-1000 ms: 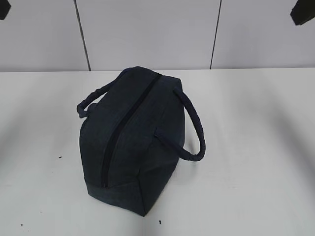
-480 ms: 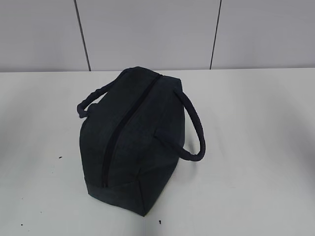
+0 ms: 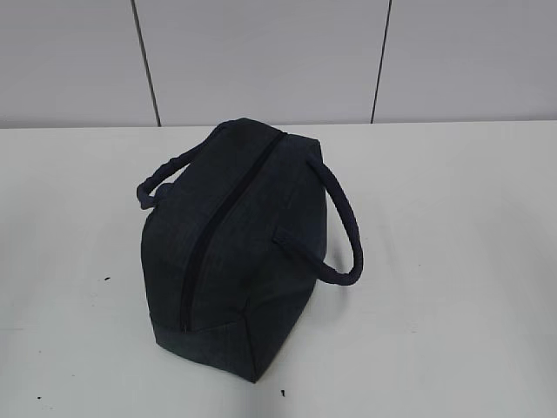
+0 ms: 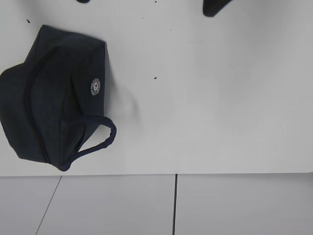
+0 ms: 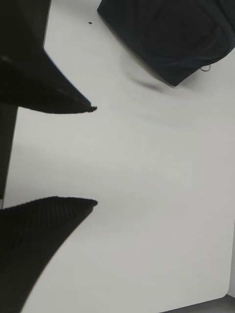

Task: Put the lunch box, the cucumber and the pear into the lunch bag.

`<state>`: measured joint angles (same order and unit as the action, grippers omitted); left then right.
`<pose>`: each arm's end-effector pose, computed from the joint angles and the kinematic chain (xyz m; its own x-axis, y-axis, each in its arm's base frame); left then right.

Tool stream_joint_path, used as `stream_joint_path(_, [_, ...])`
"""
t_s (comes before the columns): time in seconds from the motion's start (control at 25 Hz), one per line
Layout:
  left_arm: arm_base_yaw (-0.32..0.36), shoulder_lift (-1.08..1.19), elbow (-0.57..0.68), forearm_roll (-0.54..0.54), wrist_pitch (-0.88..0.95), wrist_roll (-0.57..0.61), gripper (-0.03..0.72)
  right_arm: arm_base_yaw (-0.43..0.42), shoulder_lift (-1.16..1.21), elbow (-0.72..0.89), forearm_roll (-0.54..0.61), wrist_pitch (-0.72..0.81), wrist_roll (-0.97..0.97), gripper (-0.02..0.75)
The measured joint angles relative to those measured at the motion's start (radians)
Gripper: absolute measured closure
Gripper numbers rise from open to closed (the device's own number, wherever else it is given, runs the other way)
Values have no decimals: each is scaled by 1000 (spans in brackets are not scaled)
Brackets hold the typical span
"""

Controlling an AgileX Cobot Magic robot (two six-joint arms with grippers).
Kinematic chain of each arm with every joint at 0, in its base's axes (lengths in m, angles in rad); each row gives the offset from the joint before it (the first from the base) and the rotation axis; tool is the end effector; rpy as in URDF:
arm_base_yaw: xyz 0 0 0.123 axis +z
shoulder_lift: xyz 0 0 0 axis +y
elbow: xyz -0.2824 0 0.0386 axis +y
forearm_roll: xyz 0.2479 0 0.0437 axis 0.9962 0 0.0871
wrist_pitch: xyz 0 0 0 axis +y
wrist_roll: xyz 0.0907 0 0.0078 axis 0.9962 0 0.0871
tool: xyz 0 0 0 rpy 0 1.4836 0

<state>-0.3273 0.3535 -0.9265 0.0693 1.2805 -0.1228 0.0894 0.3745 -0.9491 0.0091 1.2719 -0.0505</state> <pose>0.0085 0.0035 0.3752 -0.5747 0.0868 -0.8137 0.2117 0.9763 -0.0453 0.0101 0.0017 0.3814 -0.5654 -0.0987 -0.8189 -0.1235 0.9917 -0.0342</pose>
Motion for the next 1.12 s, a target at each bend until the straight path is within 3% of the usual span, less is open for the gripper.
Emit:
stream_joint_path(0.36, [0,-335,227,-32,9,0,274,0,-387,247,0,6,11,308])
stream_joint_path(0.68, [0,-375,356,-131,-10,84,274,0,-395,380,-24,10,11,308])
stream_joint_path(1.12, [0,-375,407,-132,-169,113,274,0,-395,448,-30,-110,1,308])
